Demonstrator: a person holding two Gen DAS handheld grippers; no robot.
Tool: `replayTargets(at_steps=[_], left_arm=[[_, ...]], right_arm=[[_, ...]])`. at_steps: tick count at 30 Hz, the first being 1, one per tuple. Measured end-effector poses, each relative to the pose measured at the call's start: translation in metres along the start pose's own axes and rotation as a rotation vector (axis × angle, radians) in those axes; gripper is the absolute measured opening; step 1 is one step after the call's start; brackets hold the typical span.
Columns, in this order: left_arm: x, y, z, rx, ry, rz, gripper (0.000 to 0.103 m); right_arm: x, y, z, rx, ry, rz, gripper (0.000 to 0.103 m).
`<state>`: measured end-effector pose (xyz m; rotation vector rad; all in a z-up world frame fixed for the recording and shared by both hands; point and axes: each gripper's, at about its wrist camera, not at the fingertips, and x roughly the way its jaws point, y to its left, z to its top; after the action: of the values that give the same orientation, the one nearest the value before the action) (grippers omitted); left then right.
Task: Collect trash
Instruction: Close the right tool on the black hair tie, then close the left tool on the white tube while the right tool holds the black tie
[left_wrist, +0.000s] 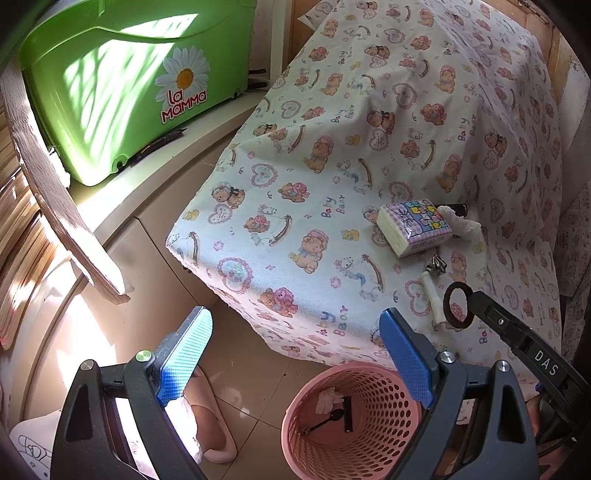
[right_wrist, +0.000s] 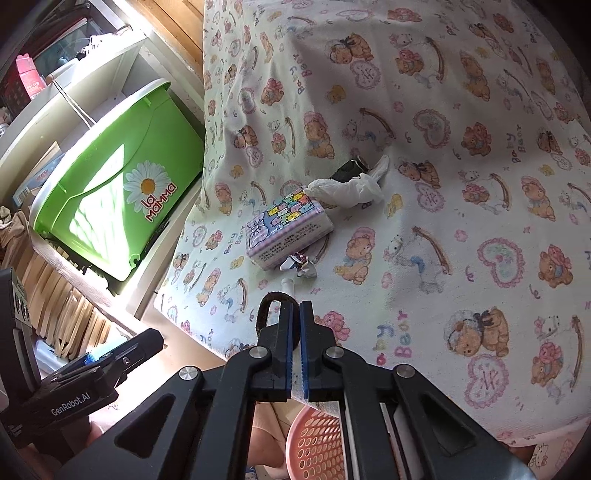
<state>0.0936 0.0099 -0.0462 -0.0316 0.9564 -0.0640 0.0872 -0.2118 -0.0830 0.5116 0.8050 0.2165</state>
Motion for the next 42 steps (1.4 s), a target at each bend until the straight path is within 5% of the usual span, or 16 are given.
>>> replayTargets(at_steps=[5, 11, 19, 22, 31, 42], left_arm=[[0.003, -0.005, -0.001, 0.013, 0.007, -0.003, 0.091], [0.008, -0.021, -0.005, 0.051, 0.016, -0.032, 0.085], [0.019, -0.06, -0.007, 0.118, 0.044, -0.147, 0.045], [0.024, -0.075, -0.008, 0.145, 0.045, -0.161, 0.041], [0.04, -0.094, -0.009, 0.14, 0.073, -0.192, 0.04], [0.049, -0.109, -0.011, 0.189, 0.064, -0.141, 0.037]], right_arm=[[-0.017, -0.001, 0.002, -0.018, -0.018, -0.008, 0.004], [-0.029, 0.004, -0.001, -0.158, -0.045, -0.196, 0.004], [-0.04, -0.002, 0.0, -0.208, -0.048, -0.297, 0.004], [-0.045, -0.001, 0.0, -0.225, -0.057, -0.312, 0.004], [-0.047, -0.007, 0.002, -0.225, -0.058, -0.353, 0.004], [-0.054, -0.008, 0.002, -0.231, -0.064, -0.361, 0.004]])
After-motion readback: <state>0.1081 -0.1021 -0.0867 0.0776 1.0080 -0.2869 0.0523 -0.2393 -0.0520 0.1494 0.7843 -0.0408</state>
